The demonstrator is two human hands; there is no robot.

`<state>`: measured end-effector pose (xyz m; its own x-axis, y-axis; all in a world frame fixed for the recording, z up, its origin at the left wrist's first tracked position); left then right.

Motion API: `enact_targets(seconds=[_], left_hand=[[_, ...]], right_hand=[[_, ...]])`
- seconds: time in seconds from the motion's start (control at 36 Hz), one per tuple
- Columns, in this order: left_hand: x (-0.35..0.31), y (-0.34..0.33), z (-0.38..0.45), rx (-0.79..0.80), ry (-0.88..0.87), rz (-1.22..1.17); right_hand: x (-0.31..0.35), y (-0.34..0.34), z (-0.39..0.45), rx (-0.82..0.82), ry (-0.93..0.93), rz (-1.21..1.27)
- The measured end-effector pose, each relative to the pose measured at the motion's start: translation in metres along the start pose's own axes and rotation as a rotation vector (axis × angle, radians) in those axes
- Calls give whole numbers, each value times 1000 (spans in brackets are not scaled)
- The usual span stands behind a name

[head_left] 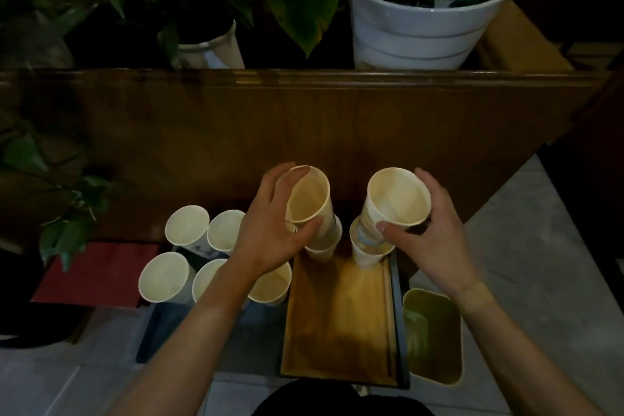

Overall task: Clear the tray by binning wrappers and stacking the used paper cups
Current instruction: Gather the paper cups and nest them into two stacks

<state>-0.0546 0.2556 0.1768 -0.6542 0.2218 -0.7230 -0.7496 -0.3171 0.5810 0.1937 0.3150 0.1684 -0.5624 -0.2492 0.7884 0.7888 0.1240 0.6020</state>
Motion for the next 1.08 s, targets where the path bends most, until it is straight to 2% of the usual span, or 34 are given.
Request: enact_targets(seconds=[0.53, 1.08], left_hand=[[41, -42, -1, 164, 47, 5], [53, -71, -14, 293, 104, 142]], right_hand=[[-52, -39, 8, 68, -125, -127], [-78, -66, 1, 113, -141, -126]])
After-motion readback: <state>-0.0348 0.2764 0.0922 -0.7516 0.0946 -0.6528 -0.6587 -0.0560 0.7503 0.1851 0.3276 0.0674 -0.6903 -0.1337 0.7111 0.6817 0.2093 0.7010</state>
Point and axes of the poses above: each hand's wrist, its own z-axis towards the middle knuckle, its own y-axis out of the back of the hand, x = y × z, the point moved 7 cm from there along z, towards the middle knuckle, and after that the axes turned 11 degrees about -z, right-handed, at the moved point
